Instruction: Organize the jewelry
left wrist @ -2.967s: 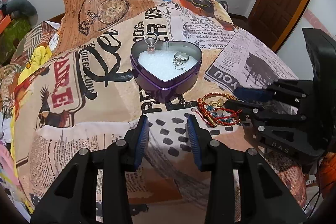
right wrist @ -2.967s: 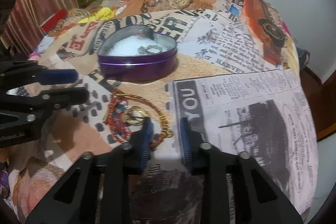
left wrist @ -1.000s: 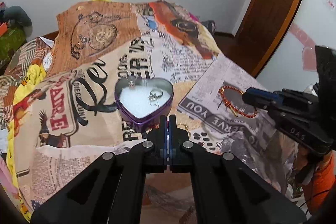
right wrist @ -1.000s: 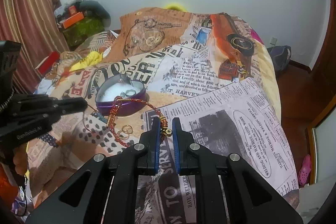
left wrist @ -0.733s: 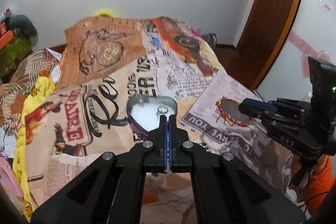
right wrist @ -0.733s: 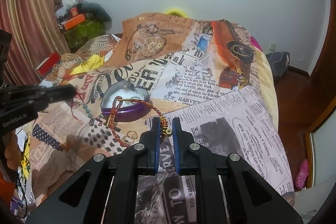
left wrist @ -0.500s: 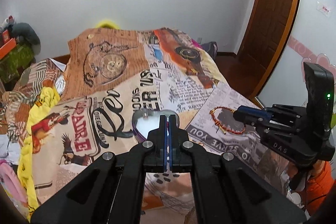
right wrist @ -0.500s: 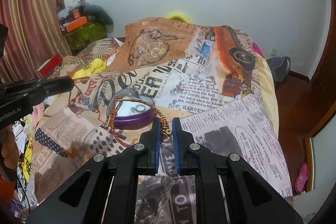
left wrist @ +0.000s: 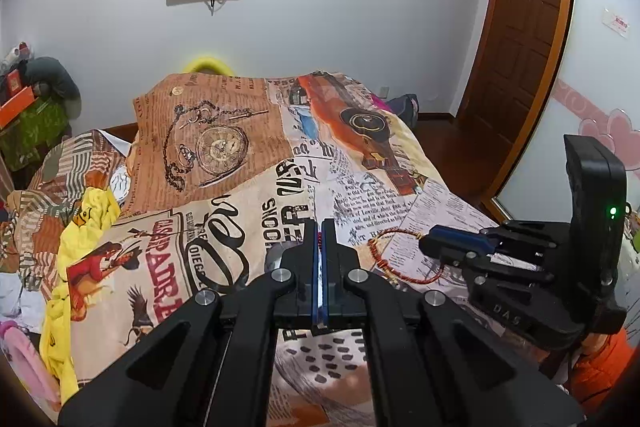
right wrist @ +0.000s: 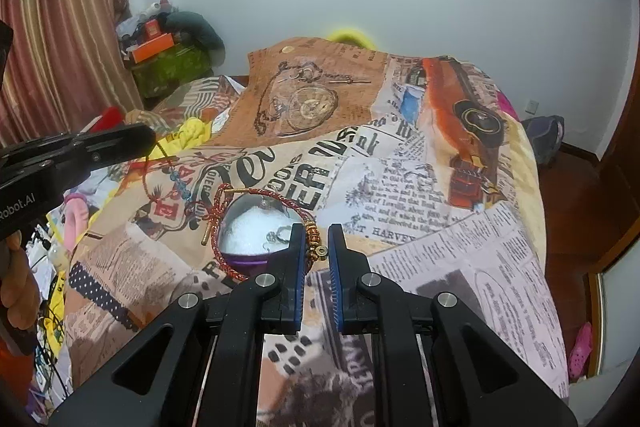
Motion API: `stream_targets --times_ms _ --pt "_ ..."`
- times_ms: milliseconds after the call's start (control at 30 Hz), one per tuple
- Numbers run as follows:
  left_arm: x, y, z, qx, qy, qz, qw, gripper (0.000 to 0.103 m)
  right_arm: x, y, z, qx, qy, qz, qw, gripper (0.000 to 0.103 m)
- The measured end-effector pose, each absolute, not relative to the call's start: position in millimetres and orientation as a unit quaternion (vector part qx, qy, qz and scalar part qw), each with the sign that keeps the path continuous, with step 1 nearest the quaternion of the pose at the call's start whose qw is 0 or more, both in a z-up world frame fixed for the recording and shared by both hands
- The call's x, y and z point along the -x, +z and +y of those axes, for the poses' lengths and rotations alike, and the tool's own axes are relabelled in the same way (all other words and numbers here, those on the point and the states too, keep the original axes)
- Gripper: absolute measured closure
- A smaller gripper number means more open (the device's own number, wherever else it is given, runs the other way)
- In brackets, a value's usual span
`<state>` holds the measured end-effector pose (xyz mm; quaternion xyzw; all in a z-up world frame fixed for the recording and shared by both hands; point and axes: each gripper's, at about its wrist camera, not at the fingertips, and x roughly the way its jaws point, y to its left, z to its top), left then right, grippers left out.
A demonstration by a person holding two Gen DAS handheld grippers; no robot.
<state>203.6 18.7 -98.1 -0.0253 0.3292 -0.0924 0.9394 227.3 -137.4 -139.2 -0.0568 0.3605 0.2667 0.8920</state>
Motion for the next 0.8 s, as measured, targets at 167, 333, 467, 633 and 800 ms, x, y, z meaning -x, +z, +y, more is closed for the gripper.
stream_targets --times_ms 167,333,467,633,800 --pt "-215.5 -104.1 20.8 0.028 -0.094 0.333 0.938 0.103 -235.8 -145.4 -128.5 0.059 0.269 0.366 0.889 0.093" --pt "-227.7 -117.8 21.7 0.032 -0.096 0.346 0.933 0.103 -244.7 -154.3 -122.1 0.064 0.270 0.375 0.884 0.093" --pt "-238.2 -133.8 22.4 0.038 -0.099 0.362 0.926 0.103 -251.8 -162.0 -118.3 0.069 0.268 0.384 0.881 0.093" --pt "-249.2 -156.0 25.7 0.046 -0.100 0.387 0.916 0.103 -257.8 -170.1 -113.0 0.074 0.268 0.392 0.877 0.093" --pt "-255.4 -174.1 31.3 0.053 -0.102 0.408 0.906 0.103 -264.1 -177.3 -106.1 0.082 0.267 0.399 0.873 0.093"
